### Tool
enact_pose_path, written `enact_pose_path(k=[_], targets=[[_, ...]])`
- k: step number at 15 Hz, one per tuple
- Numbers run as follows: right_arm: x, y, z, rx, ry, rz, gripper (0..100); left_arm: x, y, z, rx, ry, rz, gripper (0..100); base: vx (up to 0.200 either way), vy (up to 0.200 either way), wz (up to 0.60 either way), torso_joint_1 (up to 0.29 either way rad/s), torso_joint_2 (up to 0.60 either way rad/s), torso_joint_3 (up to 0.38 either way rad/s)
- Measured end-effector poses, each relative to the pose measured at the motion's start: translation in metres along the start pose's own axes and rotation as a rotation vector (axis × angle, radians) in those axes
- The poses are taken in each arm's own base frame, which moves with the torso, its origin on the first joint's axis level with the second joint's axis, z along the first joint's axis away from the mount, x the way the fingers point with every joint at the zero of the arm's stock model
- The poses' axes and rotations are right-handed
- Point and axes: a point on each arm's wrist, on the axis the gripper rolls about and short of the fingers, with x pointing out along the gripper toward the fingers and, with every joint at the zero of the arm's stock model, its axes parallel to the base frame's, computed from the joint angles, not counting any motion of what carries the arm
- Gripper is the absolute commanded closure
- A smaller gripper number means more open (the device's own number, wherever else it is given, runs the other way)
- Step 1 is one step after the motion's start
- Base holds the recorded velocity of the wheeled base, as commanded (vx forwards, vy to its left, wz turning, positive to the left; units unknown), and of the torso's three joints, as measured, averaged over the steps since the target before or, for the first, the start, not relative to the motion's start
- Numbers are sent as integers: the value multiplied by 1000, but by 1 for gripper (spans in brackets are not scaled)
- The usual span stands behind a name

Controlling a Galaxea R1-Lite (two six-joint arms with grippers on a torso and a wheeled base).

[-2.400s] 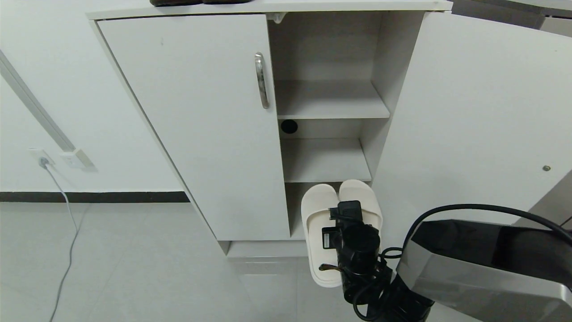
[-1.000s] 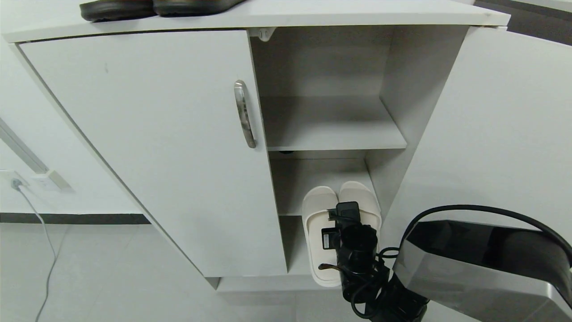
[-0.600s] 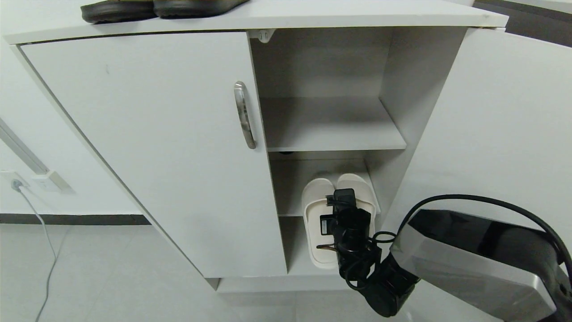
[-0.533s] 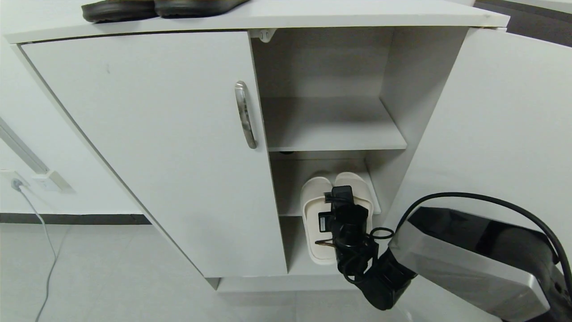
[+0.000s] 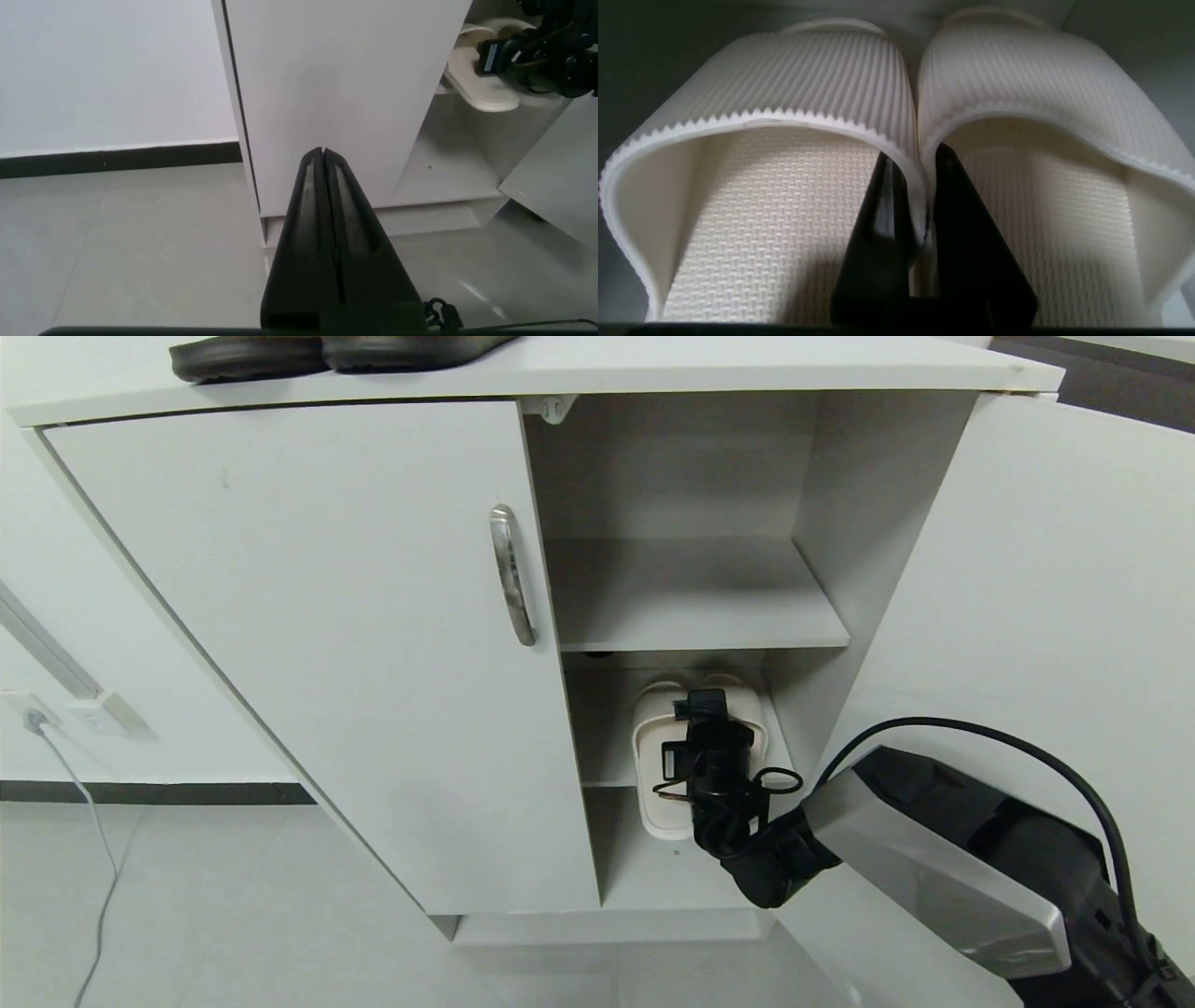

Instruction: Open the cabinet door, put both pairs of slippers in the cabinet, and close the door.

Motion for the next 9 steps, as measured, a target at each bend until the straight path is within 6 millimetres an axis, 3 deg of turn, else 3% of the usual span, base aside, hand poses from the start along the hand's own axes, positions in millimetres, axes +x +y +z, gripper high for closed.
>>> enact_pose_path(k=[9], targets=[[14, -3, 1, 6, -17, -21, 100, 0, 0, 0, 0, 0, 1, 100, 0, 0, 0, 0, 0, 0]])
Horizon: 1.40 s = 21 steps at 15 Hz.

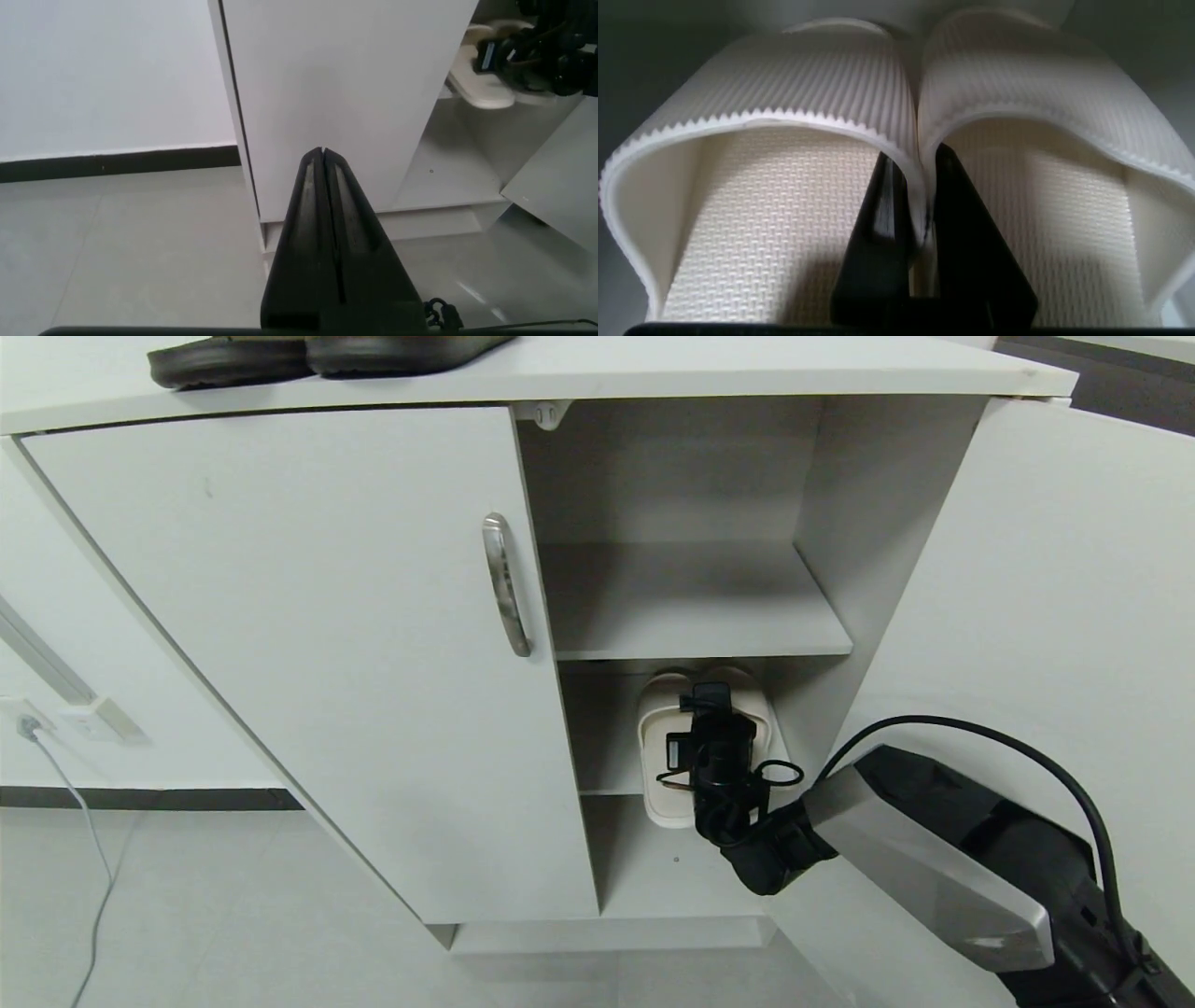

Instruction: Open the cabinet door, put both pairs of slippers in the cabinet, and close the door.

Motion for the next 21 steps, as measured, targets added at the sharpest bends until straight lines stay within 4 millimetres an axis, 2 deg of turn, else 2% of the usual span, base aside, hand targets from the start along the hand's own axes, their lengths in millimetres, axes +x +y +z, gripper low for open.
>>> enact_pose_path(k=[9, 14, 15, 21], targets=[[37, 2, 11, 16, -30, -7, 100, 0, 0, 0, -1, 0, 0, 100, 0, 0, 0, 0, 0, 0], [41, 3, 2, 9, -23, -9, 100, 0, 0, 0, -1, 0, 0, 100, 0, 0, 0, 0, 0, 0], [41, 3, 1, 8, -22, -9, 0, 0, 0, 0, -1, 0, 0, 100, 0, 0, 0, 0, 0, 0], [33, 1, -8, -31, -1, -11, 0, 0, 0, 0, -1, 0, 0, 100, 0, 0, 0, 0, 0, 0]])
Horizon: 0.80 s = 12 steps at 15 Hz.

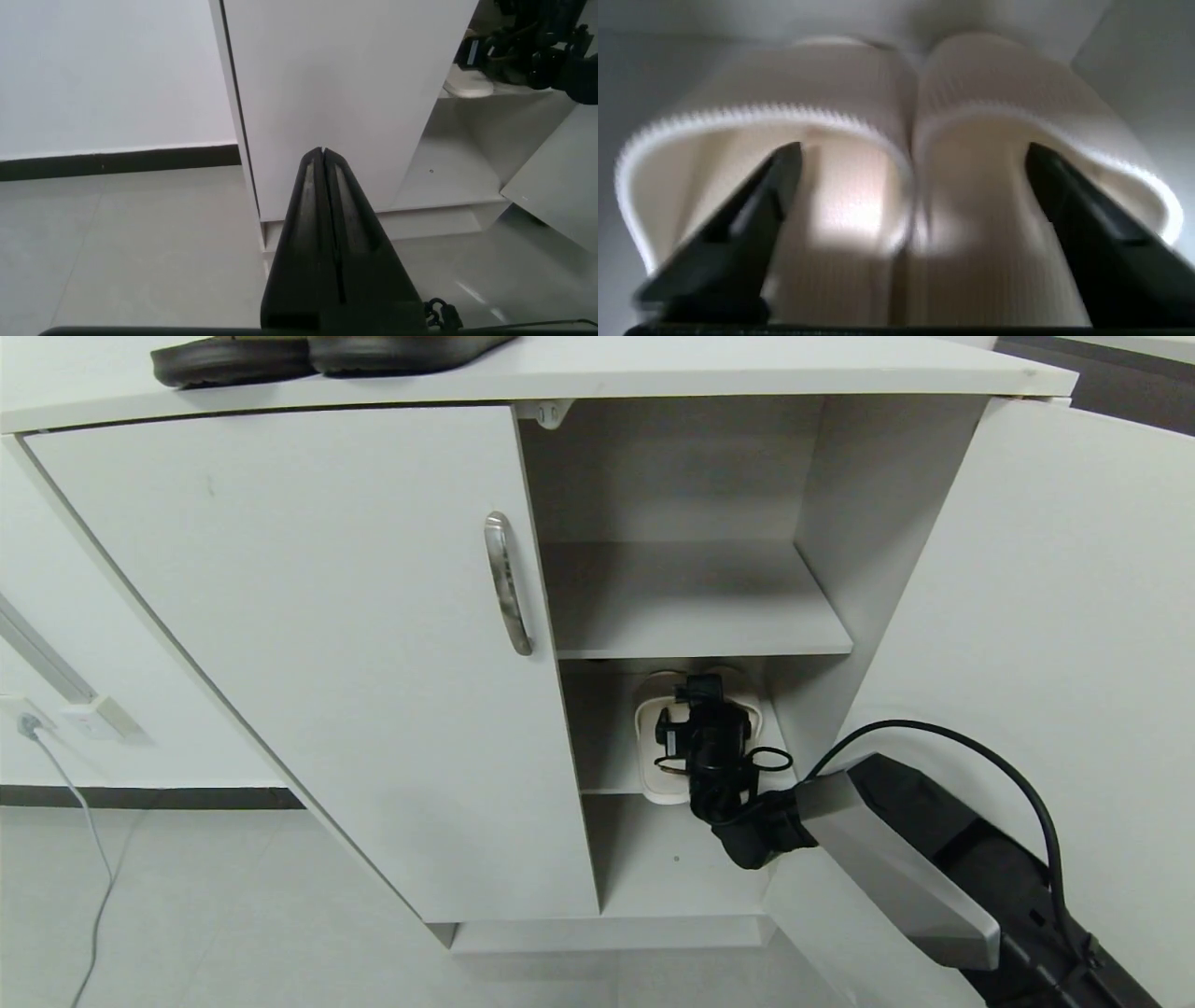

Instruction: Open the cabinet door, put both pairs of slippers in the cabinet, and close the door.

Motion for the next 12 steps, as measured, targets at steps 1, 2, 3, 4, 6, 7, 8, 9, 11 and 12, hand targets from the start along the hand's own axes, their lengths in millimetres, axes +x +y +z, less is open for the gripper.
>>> enact_pose_path(k=[1, 2, 3, 4, 6, 7, 8, 9, 11, 12], targets=[[-6, -1, -1, -8, 9, 5, 0, 0, 0, 0, 0, 0, 0, 100, 0, 0, 0, 0, 0, 0], [-14, -2, -1, -13, 16, 11, 0, 0, 0, 0, 0, 0, 0, 100, 0, 0, 0, 0, 0, 0], [-23, -4, 1, -18, 24, 19, 0, 0, 0, 0, 0, 0, 0, 100, 0, 0, 0, 0, 0, 0], [-35, -7, 3, -25, 33, 28, 0, 0, 0, 0, 0, 0, 0, 100, 0, 0, 0, 0, 0, 0], [-64, -14, 9, -33, 44, 48, 0, 0, 0, 0, 0, 0, 0, 100, 0, 0, 0, 0, 0, 0], [-79, -18, 11, -39, 53, 57, 0, 0, 0, 0, 0, 0, 0, 100, 0, 0, 0, 0, 0, 0], [-98, -24, 12, -45, 62, 71, 0, 0, 0, 0, 1, 0, 0, 100, 0, 0, 0, 0, 0, 0], [-117, -31, 14, -47, 65, 85, 0, 0, 0, 0, 0, 0, 0, 100, 0, 0, 0, 0, 0, 0], [-152, -42, 16, -53, 70, 112, 0, 0, 0, 0, 1, -1, 0, 100, 0, 0, 0, 0, 0, 0], [-167, -46, 20, -50, 64, 124, 0, 0, 0, 0, 0, 0, 0, 100, 0, 0, 0, 0, 0, 0]])
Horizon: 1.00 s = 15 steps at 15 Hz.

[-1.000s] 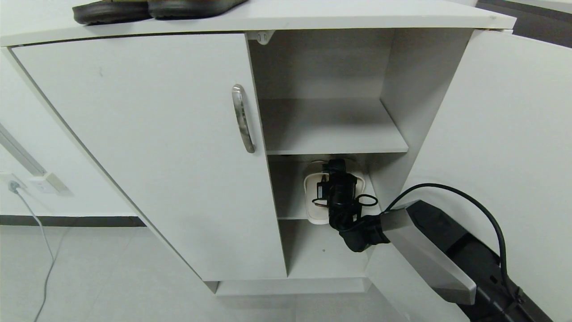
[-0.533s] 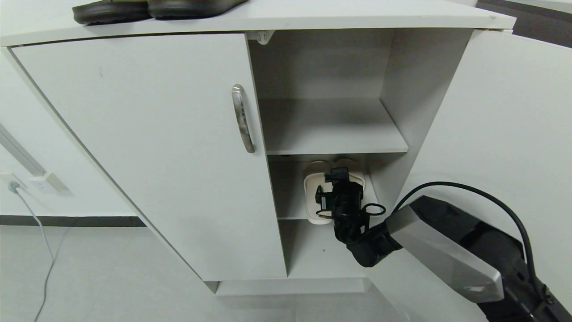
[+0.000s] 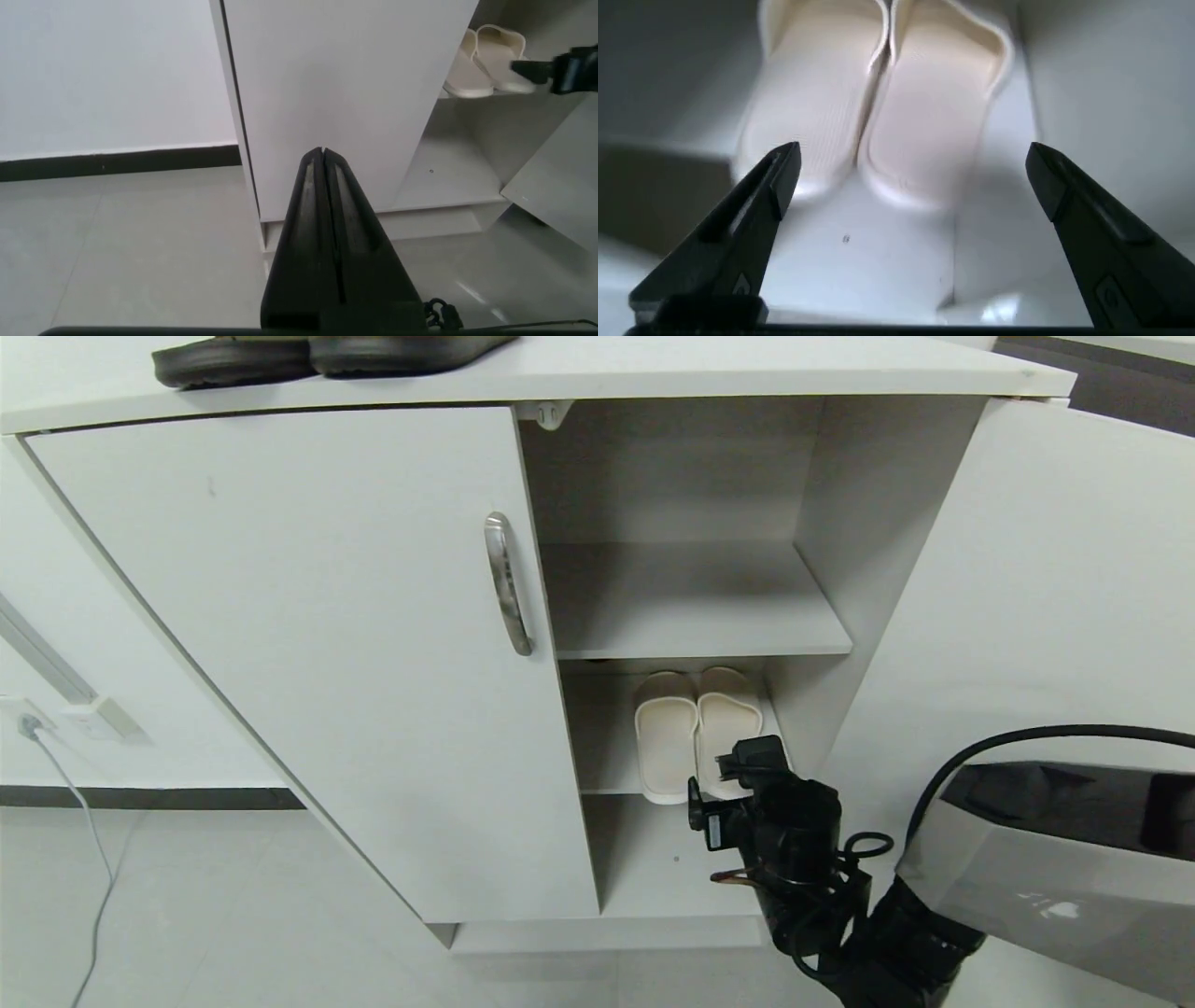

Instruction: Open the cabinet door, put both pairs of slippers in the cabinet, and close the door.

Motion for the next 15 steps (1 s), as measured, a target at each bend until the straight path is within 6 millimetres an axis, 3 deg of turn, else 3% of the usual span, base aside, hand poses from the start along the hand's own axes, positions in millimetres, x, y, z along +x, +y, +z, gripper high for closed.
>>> enact_pose_path(k=[2, 11, 15], targets=[[-14, -1, 8, 6, -12, 13, 0, 0, 0, 0, 0, 0, 1, 100, 0, 0, 0, 0, 0, 0], [-24, 3, 15, 9, -23, 39, 0, 0, 0, 0, -5, 0, 1, 100, -200, 0, 0, 2, 1, 4], [-24, 4, 13, 8, -21, 41, 0, 0, 0, 0, -4, -1, 2, 100, 0, 0, 0, 0, 0, 0]])
